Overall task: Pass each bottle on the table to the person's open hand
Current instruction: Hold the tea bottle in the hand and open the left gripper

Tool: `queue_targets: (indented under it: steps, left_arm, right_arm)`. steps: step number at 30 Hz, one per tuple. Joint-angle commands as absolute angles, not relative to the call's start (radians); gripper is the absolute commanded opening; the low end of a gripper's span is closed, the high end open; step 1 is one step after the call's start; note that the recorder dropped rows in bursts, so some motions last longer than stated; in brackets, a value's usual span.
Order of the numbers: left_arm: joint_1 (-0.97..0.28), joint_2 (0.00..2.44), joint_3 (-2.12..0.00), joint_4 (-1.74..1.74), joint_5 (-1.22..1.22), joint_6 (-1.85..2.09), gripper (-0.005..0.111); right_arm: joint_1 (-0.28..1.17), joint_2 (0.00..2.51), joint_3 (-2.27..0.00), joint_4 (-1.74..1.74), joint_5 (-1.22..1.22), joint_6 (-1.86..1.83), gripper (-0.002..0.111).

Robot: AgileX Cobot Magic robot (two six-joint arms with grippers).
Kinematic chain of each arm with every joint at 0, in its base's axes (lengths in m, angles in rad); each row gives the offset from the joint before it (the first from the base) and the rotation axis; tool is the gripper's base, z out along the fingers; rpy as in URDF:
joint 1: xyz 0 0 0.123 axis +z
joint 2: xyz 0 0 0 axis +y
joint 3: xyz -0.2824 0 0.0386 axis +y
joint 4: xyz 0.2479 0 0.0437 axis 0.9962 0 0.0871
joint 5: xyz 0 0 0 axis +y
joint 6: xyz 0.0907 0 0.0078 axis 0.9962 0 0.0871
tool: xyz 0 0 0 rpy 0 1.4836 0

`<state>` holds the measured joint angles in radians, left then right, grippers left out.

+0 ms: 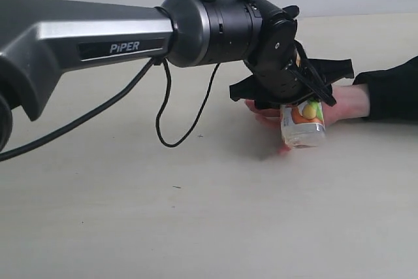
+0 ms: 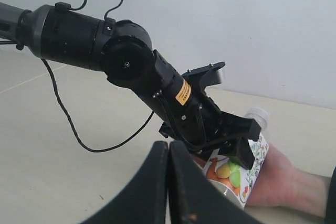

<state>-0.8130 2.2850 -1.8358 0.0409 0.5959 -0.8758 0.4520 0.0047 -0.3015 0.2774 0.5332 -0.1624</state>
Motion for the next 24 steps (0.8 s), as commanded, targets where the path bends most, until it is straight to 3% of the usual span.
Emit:
queue_targets:
  steps: [1,9,14,17,19,24]
  left_arm:
    - [-0.808,2.302,-1.843,0.046,0.585,-0.898,0.000]
    - [-0.804,2.302,-1.843,0.046,0.586,-0.936,0.002]
    - [-0.804,2.302,-1.843,0.046,0.586,-0.932,0.028]
    - [-0.804,2.302,-1.843,0.046,0.586,-0.915,0.057]
    - [-0.804,2.302,-1.843,0.046,0.586,-0.876,0.064]
    - [-0.804,2.302,-1.843,0.046,0.586,-0.871,0.065]
  right_arm:
    - [0.455,0.000,-0.296,0.281,0.519,-0.164,0.000]
    - [0.455,0.000,-0.296,0.281,0.519,-0.164,0.000]
    - [0.455,0.000,-0.296,0.281,0.519,-0.164,0.000]
    - [0.455,0.000,-0.296,0.281,0.519,-0.164,0.000]
    - [0.455,0.000,-0.296,0.281,0.513,-0.164,0.000]
    - [0.455,0.000,-0.296,0.281,0.520,-0.164,0.000]
